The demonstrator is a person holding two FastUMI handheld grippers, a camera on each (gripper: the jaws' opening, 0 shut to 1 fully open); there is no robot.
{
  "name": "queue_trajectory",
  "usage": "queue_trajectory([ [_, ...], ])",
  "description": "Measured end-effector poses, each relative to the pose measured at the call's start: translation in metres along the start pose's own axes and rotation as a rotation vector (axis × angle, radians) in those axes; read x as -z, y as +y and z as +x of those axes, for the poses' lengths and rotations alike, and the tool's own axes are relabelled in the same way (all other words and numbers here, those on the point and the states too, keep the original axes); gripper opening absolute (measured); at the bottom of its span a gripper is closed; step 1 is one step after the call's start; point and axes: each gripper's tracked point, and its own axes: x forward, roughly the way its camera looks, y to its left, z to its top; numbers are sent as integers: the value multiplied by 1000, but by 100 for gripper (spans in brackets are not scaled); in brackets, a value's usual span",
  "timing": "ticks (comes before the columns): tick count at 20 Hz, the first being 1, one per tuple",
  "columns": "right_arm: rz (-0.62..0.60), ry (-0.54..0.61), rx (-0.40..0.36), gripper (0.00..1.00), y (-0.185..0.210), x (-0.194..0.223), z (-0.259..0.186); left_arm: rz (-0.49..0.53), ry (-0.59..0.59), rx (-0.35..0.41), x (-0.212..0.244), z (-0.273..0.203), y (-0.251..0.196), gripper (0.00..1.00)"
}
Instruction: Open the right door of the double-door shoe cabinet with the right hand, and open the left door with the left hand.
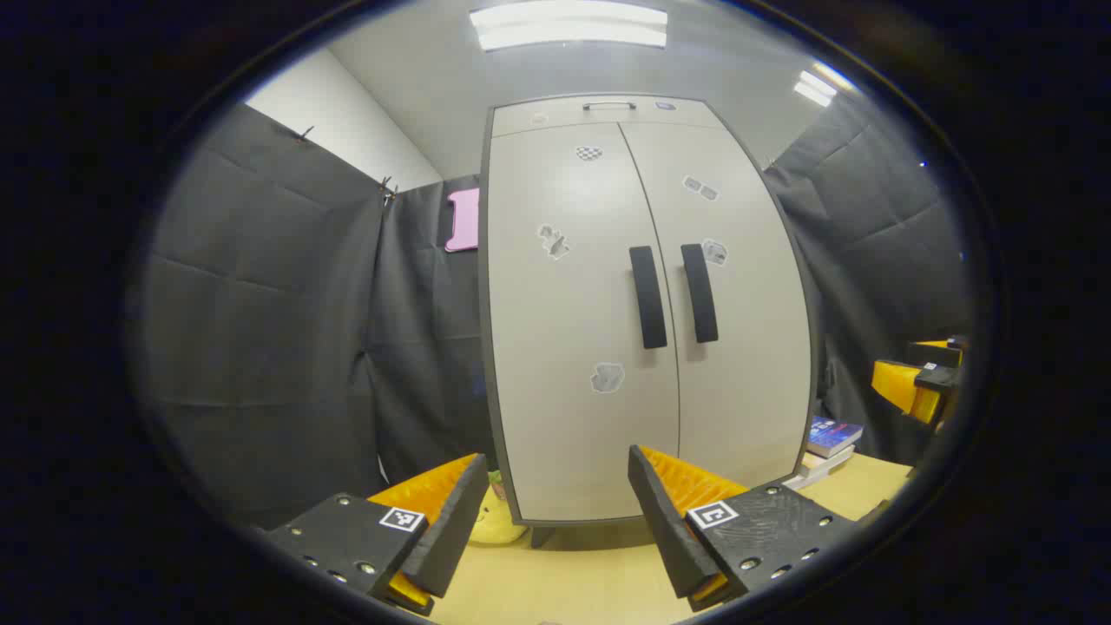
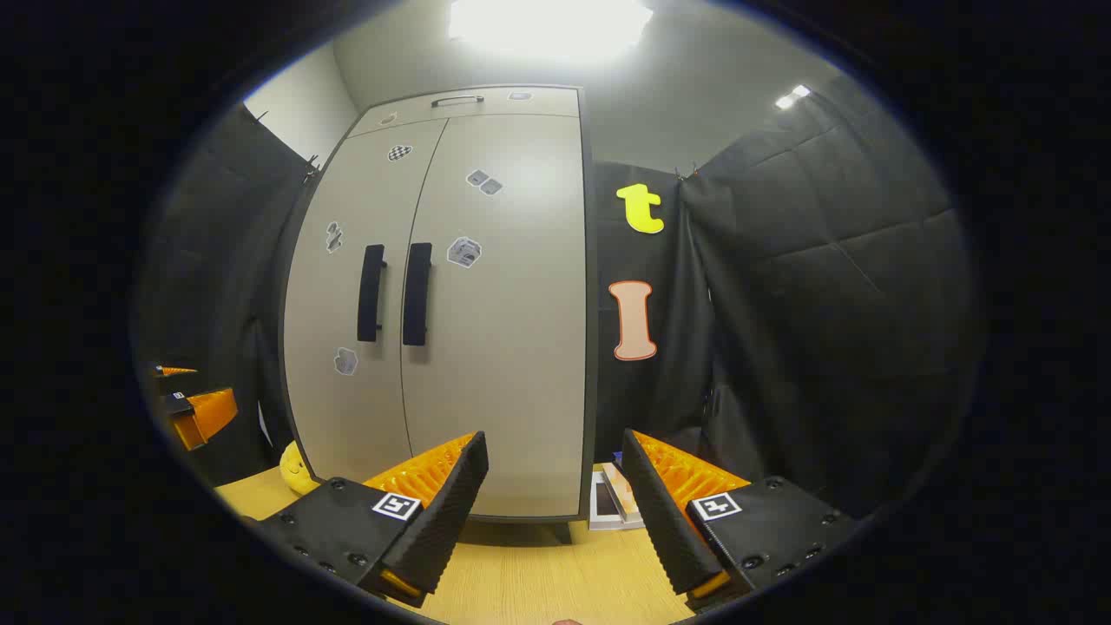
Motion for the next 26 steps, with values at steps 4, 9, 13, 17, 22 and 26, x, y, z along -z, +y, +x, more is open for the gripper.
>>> queue_trajectory([
  [4,-7,-10,4,97,-1,-2,3,4,-8,3,-1,0,0,95],
  [9,-19,-6,5,96,4,-3,5,6,-24,1,-4,-1,2,95],
  [13,-32,-7,-2,97,11,-4,7,-1,-14,-5,-1,-1,2,94],
  [17,-23,-8,-13,97,17,-4,7,2,-17,-10,-3,-2,3,95],
  [22,-9,-18,-28,97,25,-5,7,20,-28,-11,-8,-4,7,95],
  [26,10,-26,-51,97,36,-19,16,28,-34,-24,-8,-7,22,95],
])
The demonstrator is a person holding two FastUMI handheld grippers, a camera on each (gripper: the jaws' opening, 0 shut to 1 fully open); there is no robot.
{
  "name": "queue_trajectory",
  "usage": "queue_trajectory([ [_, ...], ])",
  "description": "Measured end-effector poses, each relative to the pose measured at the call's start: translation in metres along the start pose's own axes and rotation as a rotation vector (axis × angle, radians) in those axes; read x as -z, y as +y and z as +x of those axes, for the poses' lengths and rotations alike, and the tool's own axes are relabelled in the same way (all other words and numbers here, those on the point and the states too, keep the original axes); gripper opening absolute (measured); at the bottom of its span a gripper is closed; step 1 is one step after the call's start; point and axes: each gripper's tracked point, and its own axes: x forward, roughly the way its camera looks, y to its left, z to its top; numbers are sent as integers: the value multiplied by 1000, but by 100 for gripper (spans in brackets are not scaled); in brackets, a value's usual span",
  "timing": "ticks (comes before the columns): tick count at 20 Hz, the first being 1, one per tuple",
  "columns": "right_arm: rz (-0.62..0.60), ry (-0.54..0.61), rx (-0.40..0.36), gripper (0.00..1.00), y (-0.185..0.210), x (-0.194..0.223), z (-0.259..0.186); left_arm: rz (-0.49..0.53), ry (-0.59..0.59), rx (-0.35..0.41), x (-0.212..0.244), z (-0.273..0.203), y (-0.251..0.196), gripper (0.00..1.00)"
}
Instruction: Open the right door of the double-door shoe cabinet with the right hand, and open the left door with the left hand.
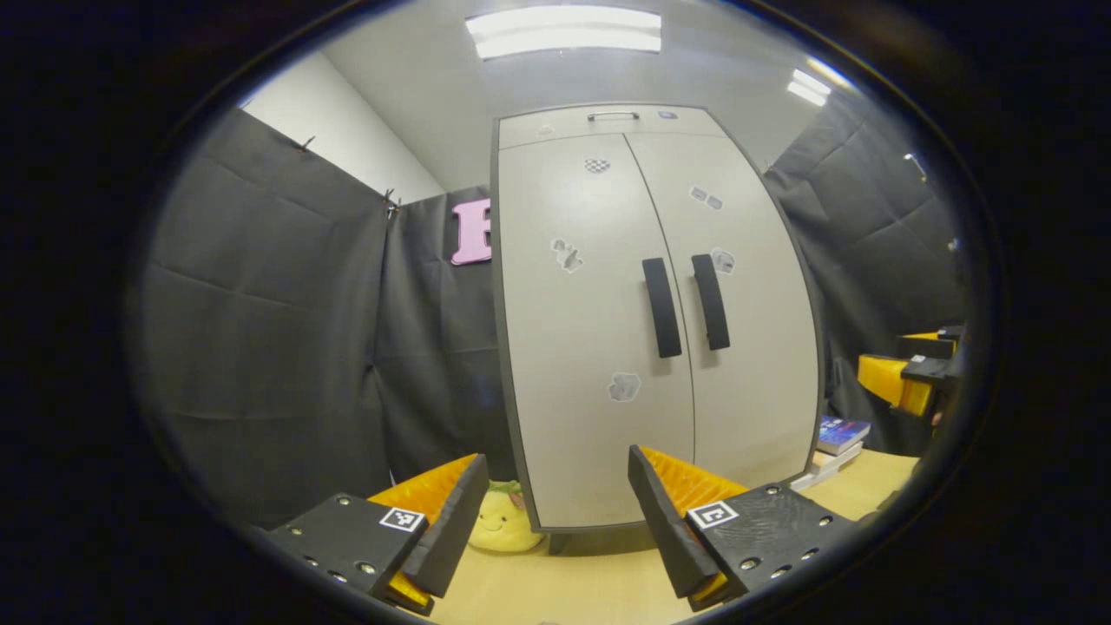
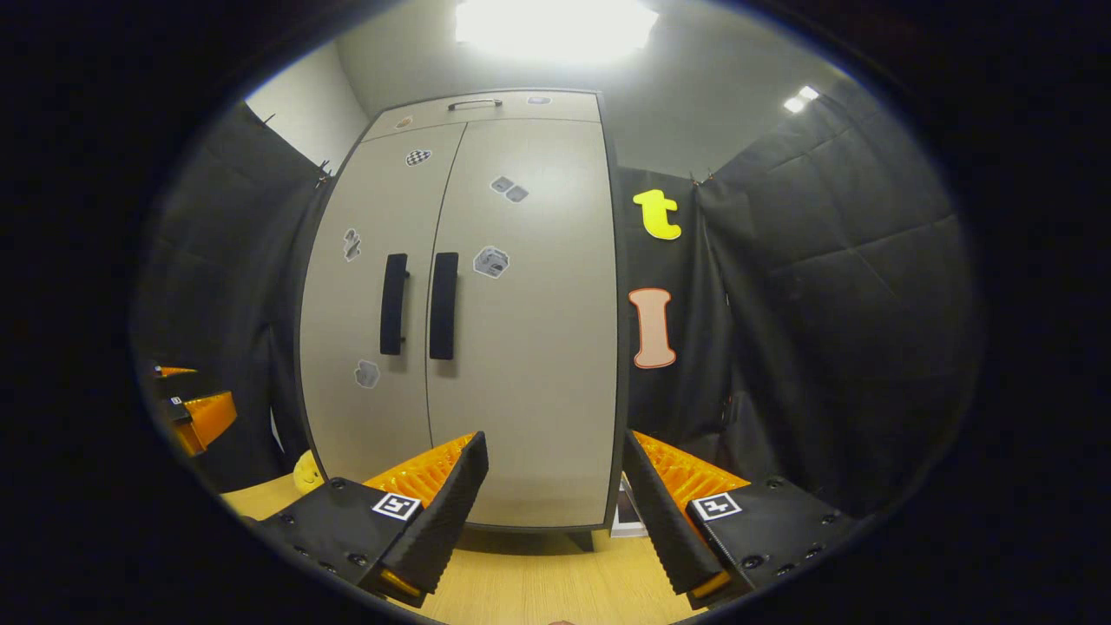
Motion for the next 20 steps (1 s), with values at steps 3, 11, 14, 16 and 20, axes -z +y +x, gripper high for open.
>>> queue_trajectory([
  [3,16,-13,-33,97,16,-16,18,-5,5,-23,4,-5,17,94],
  [11,23,-89,-115,97,65,-71,69,2,45,-72,22,-18,62,94],
  [14,32,-103,-128,97,81,-84,90,8,48,-97,24,-23,80,94],
  [16,27,-100,-127,97,90,-89,105,12,54,-119,30,-29,95,94],
  [20,39,-89,-144,97,111,-101,135,10,74,-170,41,-38,124,94],
])
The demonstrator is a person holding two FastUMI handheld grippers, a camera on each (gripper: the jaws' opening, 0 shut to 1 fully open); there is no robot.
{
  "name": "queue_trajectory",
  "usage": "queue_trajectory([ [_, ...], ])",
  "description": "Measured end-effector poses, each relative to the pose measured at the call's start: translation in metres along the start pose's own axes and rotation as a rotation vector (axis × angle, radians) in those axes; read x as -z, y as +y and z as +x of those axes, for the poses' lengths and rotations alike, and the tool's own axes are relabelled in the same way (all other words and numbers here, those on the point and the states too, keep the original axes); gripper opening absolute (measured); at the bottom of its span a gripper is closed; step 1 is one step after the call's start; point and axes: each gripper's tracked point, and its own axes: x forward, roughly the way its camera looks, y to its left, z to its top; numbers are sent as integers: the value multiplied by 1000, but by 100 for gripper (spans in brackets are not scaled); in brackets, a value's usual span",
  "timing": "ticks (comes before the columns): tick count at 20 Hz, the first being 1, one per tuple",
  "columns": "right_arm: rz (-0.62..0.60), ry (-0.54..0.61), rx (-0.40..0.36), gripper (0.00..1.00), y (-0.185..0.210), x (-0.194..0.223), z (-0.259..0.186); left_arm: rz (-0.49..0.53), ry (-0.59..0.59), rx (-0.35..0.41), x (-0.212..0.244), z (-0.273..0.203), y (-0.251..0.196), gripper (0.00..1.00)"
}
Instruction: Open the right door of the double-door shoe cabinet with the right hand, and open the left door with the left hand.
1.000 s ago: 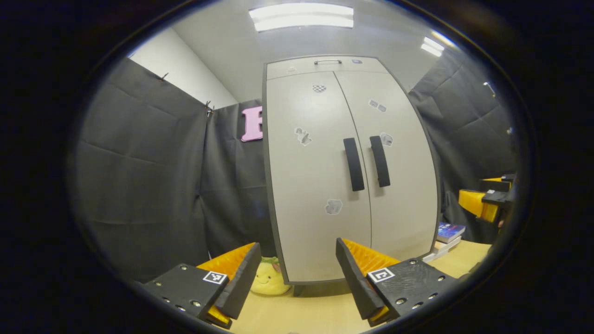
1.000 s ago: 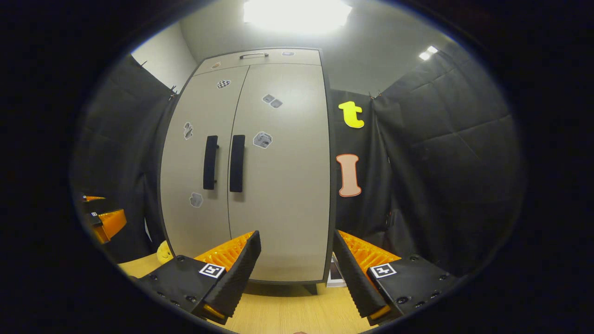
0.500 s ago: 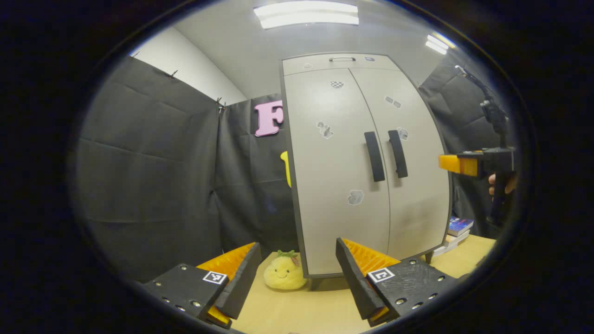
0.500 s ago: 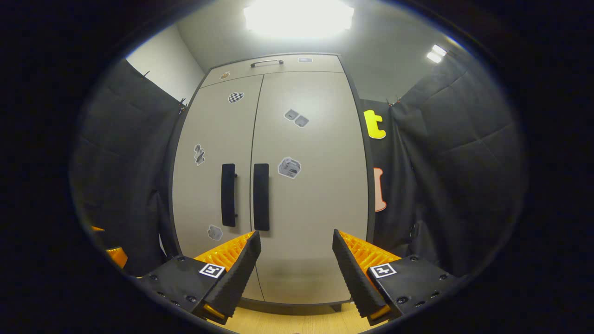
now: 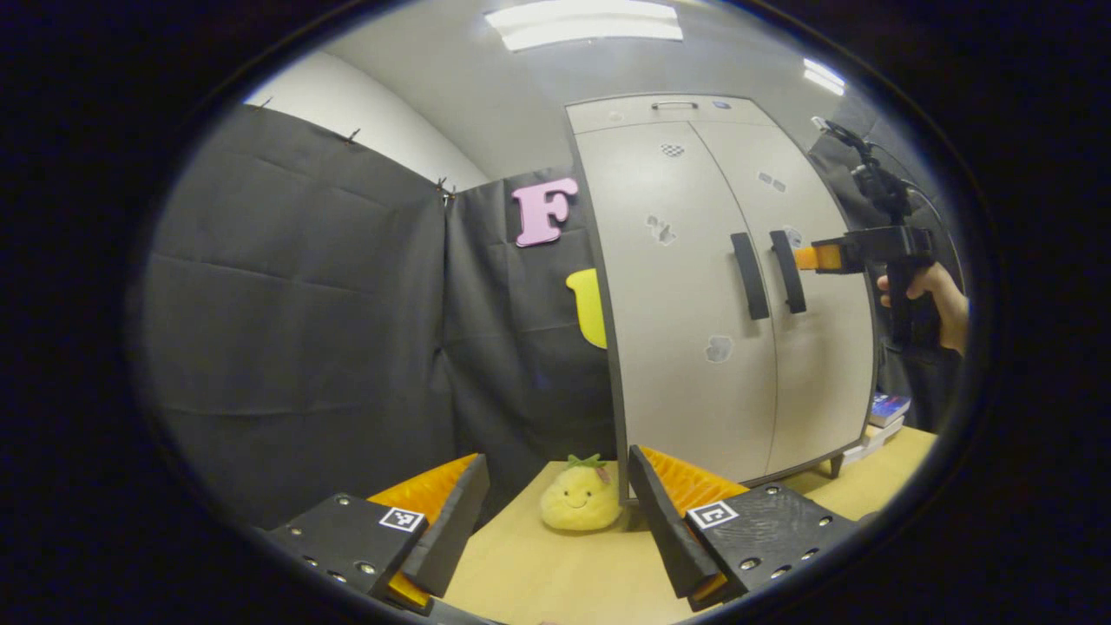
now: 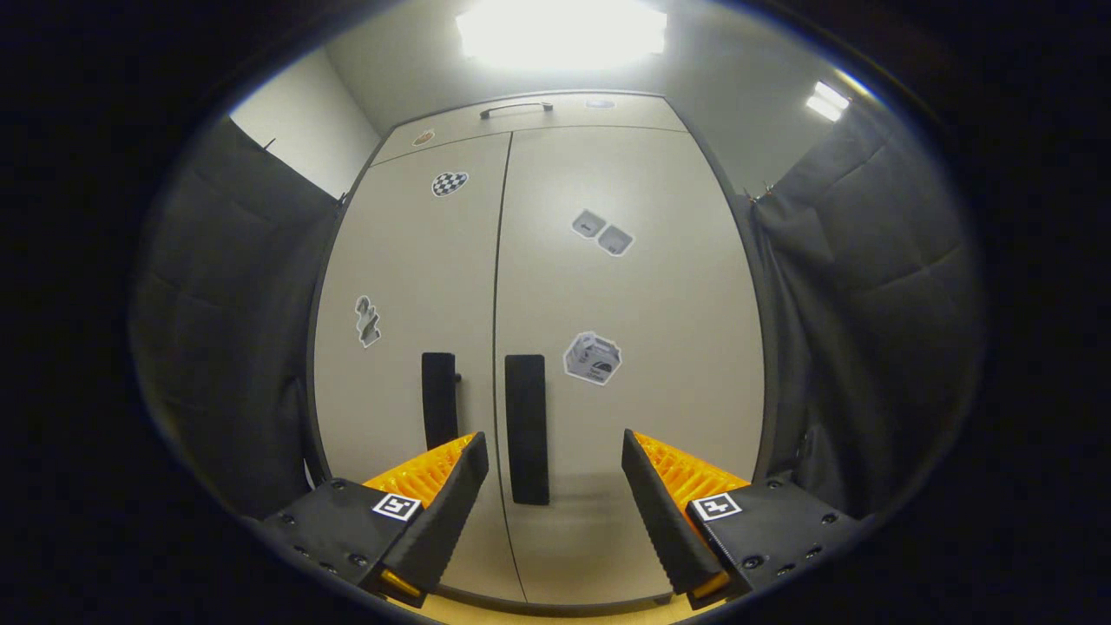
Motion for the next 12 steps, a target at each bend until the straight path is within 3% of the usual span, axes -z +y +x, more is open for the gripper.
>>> queue_trajectory([
  [6,23,92,-32,97,21,13,38,-1,24,-60,10,-6,32,95],
  [10,5,145,-27,88,26,22,53,-9,46,-84,21,-8,47,95],
  [11,-1,155,-11,72,24,22,58,-7,50,-86,24,-8,50,95],
  [12,-6,167,-13,64,25,23,59,-4,54,-89,25,-8,53,95],
])
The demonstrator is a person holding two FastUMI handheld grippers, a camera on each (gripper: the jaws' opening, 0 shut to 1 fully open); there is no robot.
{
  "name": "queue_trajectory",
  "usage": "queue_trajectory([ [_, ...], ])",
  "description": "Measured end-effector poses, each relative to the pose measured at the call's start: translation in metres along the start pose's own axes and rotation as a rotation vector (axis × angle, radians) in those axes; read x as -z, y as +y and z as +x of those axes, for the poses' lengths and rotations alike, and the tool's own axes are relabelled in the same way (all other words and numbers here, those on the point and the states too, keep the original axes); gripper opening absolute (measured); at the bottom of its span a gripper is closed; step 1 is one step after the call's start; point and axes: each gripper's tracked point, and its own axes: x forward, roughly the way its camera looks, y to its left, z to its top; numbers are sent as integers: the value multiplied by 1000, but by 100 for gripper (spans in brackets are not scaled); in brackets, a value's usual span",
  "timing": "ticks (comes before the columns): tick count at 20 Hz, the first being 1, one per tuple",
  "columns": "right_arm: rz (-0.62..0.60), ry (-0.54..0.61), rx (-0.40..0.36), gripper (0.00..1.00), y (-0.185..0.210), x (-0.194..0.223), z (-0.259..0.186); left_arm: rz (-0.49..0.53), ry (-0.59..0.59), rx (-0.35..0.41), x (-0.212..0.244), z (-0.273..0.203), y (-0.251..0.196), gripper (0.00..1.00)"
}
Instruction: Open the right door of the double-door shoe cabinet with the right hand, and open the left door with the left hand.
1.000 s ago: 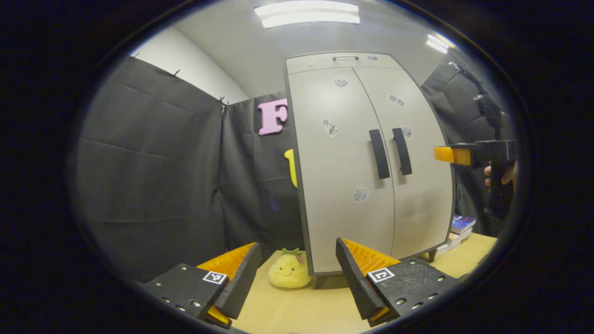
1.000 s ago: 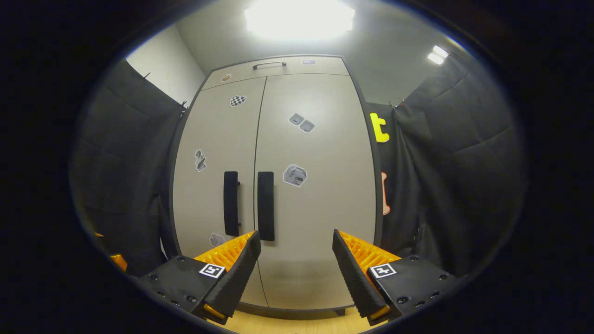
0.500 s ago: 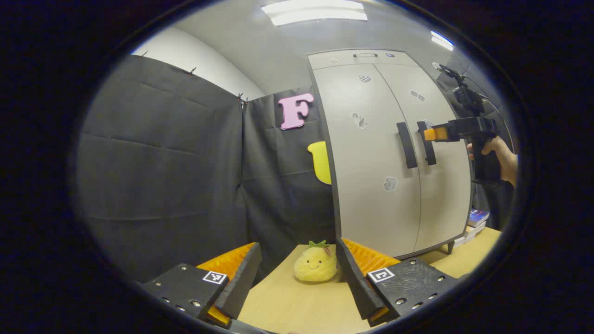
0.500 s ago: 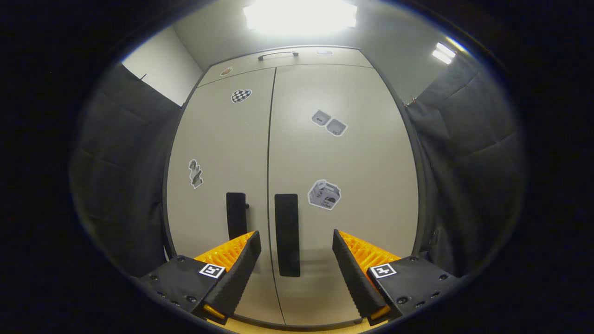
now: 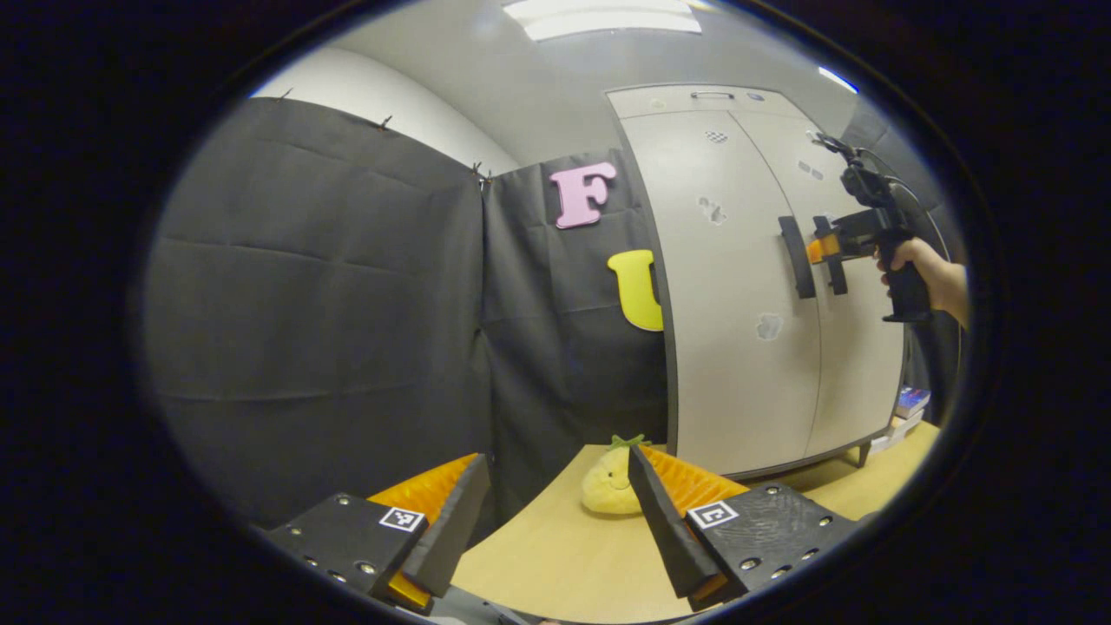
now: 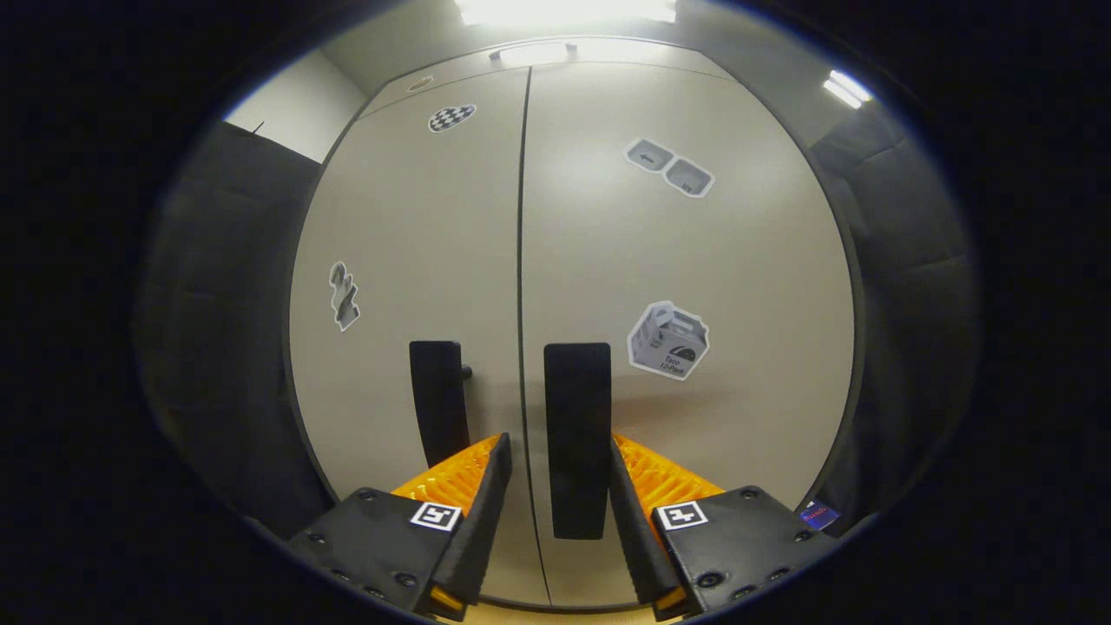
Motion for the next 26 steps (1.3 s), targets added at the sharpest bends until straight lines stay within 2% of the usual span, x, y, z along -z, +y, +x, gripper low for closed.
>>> queue_trajectory([
  [1,-3,13,3,56,0,1,2,2,3,-4,1,2,2,94],
  [2,-2,25,5,62,0,2,4,0,5,-6,3,3,5,94],
  [3,-20,35,44,55,-8,4,6,-4,3,-6,3,2,7,94],
  [4,-12,30,66,63,-16,2,8,-9,3,-3,5,3,8,94],
  [5,1,41,71,35,-11,1,6,-14,7,3,8,4,8,94],
  [6,-11,50,66,31,-13,2,5,-21,12,9,11,5,8,95],
  [7,-10,63,67,34,-13,3,6,-28,17,16,13,5,7,95],
  [9,-29,89,46,15,-12,4,5,-49,21,31,14,5,7,94],
  [12,3,131,19,15,-13,3,-1,-66,-9,59,4,4,4,94],
  [14,-4,137,12,4,-12,5,-5,-57,-40,65,-6,4,4,95],
  [15,-9,140,13,8,-11,6,-8,-55,-54,73,-10,5,3,94],
  [16,-3,144,6,4,-11,6,-13,-56,-60,83,-14,6,0,94],
  [17,11,148,-5,7,-10,6,-18,-57,-63,93,-16,6,-4,95],
  [26,28,166,-98,8,-16,7,-59,-39,-56,181,-24,0,-44,95],
])
